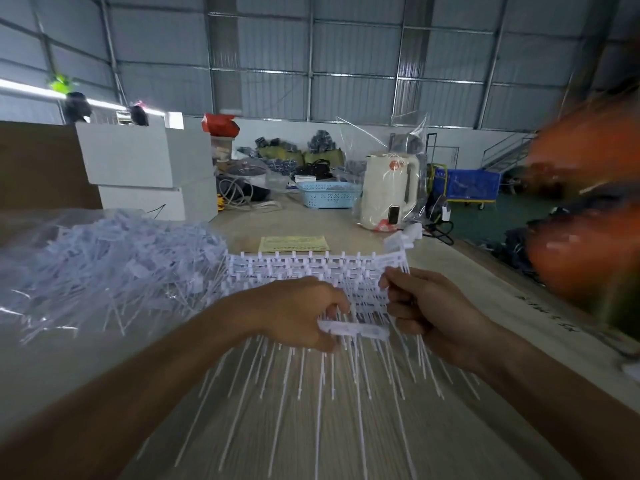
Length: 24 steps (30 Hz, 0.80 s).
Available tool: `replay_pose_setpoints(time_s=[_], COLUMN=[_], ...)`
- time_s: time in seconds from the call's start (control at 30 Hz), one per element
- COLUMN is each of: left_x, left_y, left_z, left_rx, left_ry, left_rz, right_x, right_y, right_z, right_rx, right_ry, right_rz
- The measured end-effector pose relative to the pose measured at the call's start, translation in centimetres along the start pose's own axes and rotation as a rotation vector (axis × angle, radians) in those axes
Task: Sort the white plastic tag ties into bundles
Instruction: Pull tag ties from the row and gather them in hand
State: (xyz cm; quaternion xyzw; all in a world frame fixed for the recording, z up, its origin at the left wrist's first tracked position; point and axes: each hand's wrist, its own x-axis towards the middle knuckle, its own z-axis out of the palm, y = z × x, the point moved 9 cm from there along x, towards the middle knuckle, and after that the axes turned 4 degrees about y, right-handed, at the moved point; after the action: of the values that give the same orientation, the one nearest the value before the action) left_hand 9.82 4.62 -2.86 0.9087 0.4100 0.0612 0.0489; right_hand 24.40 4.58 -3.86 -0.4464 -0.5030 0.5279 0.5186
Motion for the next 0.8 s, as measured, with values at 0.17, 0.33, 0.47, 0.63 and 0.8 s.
replay_pose_setpoints(time_s=[0.17, 0.33, 0.47, 0.63, 0.8], left_x=[0.4, 0.3, 0.2, -0.2, -1.4], left_y=[1.4, 2.6, 1.9, 2.2, 3.3], left_z=[0.4, -1.1, -2.3, -3.4, -4.6], left_rx=[0.183, 0.158, -0.062, 0.034, 0.395], left_ry=[0.1, 0.251, 0.253, 0.312, 0.486], left_rz=[0.062, 0.133, 0.096, 0.11, 0.168], right_x=[0.5, 0.7, 0.6, -0.1, -0.8], right_y=[-0.7, -0.6, -0.5, 0.1, -0.5], right_z=[-1.1, -1.9, -2.5, 0.1, 1.7], right_rx=[-0.025, -0.196, -0.227, -0.201, -0.169], right_ry=[0.016, 0.077, 0.126, -0.058, -0.161], right_rz=[-0.037, -0.074, -0.01, 0.031, -0.075])
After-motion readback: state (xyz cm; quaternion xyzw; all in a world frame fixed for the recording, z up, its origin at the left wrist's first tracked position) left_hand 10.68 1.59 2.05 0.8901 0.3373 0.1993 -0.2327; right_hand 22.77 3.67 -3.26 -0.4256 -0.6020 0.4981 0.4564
